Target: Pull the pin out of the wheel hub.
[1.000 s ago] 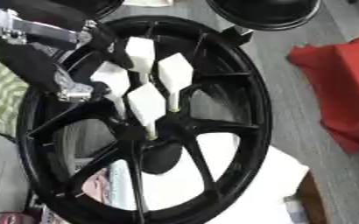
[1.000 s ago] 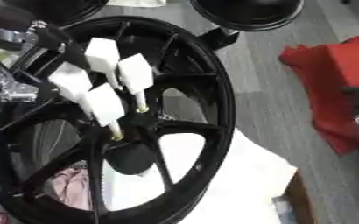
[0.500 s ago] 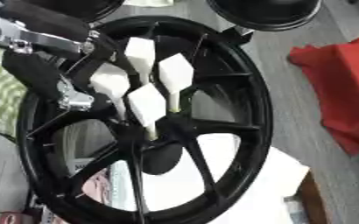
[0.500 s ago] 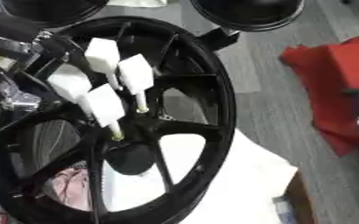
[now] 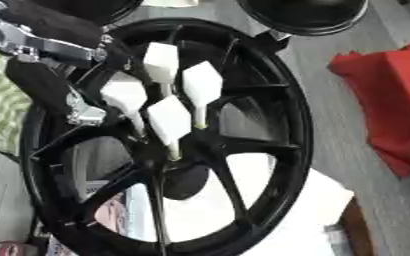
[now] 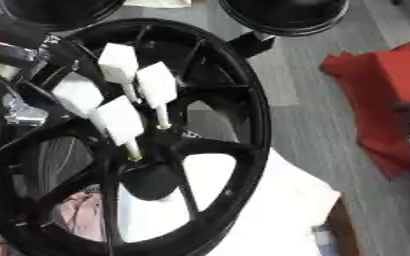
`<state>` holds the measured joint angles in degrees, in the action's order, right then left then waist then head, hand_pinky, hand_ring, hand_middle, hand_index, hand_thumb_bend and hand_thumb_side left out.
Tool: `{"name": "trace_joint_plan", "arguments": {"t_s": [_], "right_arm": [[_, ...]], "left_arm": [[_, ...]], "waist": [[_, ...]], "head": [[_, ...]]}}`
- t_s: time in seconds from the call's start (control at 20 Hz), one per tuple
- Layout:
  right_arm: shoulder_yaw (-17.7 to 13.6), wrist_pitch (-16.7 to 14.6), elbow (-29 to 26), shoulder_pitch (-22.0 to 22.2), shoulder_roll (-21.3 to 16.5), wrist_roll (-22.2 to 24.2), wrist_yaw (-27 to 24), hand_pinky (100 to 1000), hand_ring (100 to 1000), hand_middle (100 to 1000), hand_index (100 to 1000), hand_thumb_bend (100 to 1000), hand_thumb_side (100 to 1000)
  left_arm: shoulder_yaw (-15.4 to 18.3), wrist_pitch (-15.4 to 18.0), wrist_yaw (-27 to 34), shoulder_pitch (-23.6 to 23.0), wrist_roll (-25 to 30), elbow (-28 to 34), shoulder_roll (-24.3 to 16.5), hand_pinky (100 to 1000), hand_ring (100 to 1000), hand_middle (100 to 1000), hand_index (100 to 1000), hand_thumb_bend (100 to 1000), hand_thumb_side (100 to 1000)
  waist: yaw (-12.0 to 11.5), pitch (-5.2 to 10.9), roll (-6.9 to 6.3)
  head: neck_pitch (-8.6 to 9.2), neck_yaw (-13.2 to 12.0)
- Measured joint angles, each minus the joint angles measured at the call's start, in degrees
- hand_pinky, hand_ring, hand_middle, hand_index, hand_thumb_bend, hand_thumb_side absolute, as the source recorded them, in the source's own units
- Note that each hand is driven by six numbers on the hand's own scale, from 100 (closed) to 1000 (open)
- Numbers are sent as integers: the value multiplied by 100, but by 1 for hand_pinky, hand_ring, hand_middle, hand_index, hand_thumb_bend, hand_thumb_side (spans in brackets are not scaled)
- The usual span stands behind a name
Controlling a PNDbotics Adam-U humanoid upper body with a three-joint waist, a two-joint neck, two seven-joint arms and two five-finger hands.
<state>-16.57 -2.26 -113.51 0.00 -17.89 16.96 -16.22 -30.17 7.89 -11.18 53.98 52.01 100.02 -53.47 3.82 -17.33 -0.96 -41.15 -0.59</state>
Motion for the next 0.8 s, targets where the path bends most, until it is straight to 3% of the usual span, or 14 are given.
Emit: {"name": "trace_joint_plan", "arguments": {"t_s": [0.45,0.8], "right_arm": [[0,17,0,-4,5,18,1,982,759,504,594,129,166],[-1,21,0,-22,44,22,19,982,760,504,594,126,166]], "left_arm": [[28,171,-125,0,-5,-147,3,859,846,815,931,196,585],[37,281,-251,1,-23,-258,53,843,824,787,898,113,455]], "waist": [[8,-8,-15],[13,-34,-15]], "head": [[103,23],[125,25]]}}
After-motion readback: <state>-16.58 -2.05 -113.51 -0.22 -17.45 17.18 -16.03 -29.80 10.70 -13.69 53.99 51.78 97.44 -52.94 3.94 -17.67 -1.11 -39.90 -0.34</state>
